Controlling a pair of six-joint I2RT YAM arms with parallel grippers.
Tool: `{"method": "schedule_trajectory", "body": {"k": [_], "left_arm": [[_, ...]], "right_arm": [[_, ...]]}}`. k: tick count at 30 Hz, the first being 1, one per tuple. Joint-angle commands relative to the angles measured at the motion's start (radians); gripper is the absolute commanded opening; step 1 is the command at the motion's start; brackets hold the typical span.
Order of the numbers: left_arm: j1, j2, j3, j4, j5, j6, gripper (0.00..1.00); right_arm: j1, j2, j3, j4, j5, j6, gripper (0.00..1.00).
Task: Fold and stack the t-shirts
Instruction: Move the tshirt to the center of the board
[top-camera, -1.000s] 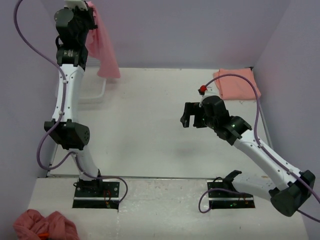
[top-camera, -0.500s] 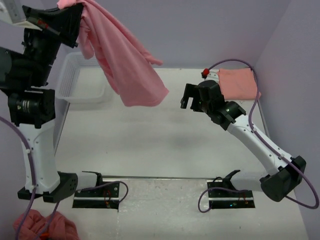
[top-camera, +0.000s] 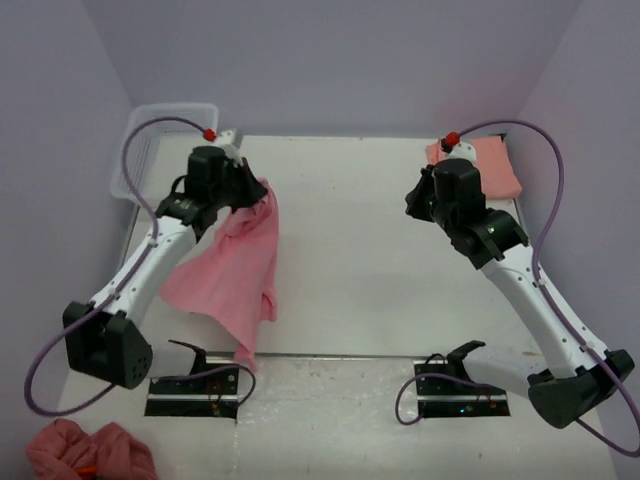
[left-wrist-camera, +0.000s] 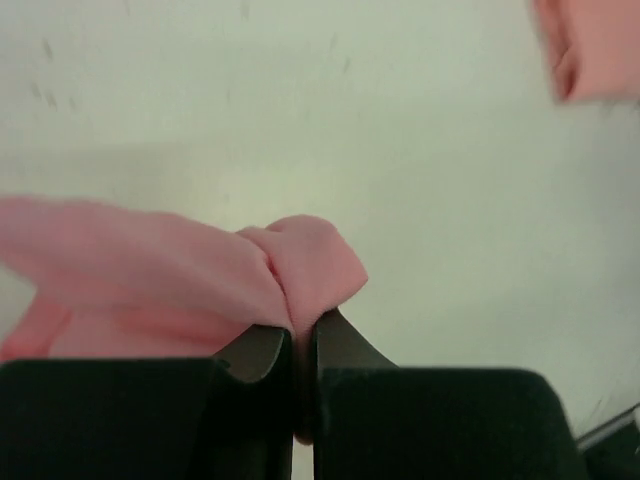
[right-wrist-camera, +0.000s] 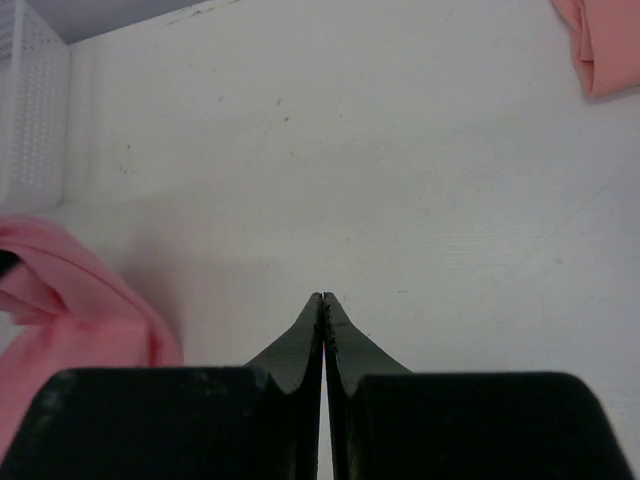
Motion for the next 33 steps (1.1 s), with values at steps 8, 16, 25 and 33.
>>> {"method": "schedule_trajectory", "body": {"k": [8,16,25,33], "left_arm": [[-0.185,0.293,0.109,0.008,-0.125,0.099,0.00],[-0.283,0.311,0.385,0.011,-0.073,0.117,0.00],[-0.531,0.201,0.620,-0.104,-0.086,0.053,0.00],[-0.510,0.170,0.678,-0.256,-0.322,0.100,0.00]], "right_arm": [[0.005,0.003,0.094,-0.057,-0.044,-0.027,0.00],[0.005,-0.020,0.068,-0.062,-0.009,-0.056,0.00],[0.005,-0.060,0.074,-0.120,0.194,0.041,0.00],[0.005,-0.054,0.093,-0.110,0.221,0.065,0.00]]}}
